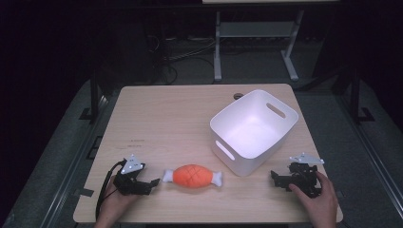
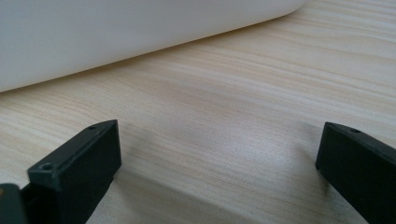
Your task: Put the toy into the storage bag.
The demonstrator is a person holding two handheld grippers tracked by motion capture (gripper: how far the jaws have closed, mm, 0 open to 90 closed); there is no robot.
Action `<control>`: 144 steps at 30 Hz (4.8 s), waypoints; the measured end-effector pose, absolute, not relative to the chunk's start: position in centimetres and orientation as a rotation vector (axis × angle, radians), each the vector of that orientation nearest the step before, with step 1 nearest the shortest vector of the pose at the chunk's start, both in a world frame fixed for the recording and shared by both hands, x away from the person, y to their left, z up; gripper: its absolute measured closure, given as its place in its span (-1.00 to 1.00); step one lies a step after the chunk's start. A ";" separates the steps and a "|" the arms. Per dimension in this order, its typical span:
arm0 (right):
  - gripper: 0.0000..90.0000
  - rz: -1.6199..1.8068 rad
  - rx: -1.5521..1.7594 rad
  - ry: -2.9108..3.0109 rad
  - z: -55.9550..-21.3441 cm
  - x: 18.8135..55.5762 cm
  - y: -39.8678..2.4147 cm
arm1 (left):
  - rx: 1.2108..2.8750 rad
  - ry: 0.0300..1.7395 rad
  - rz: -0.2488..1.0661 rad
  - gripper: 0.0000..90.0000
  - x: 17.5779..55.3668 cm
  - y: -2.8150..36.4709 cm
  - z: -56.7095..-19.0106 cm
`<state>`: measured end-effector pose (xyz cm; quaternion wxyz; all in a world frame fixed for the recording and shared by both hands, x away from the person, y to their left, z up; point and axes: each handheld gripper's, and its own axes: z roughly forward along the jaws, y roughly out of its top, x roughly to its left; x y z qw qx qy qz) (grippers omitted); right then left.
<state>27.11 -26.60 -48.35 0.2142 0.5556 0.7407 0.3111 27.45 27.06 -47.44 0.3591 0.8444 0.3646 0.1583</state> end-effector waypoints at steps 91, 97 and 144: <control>-1.00 0.861 1.537 2.058 -48.3 27.2 -26.6 | 2.554 0.355 -0.024 0.99 31.8 6.2 -42.3; -1.00 0.862 1.537 2.057 -48.3 27.2 -26.6 | 2.563 0.389 0.010 0.99 32.3 6.6 -42.3; -1.00 0.861 1.539 2.058 -48.3 27.2 -26.6 | 2.134 0.825 0.028 -0.51 30.1 19.5 -41.6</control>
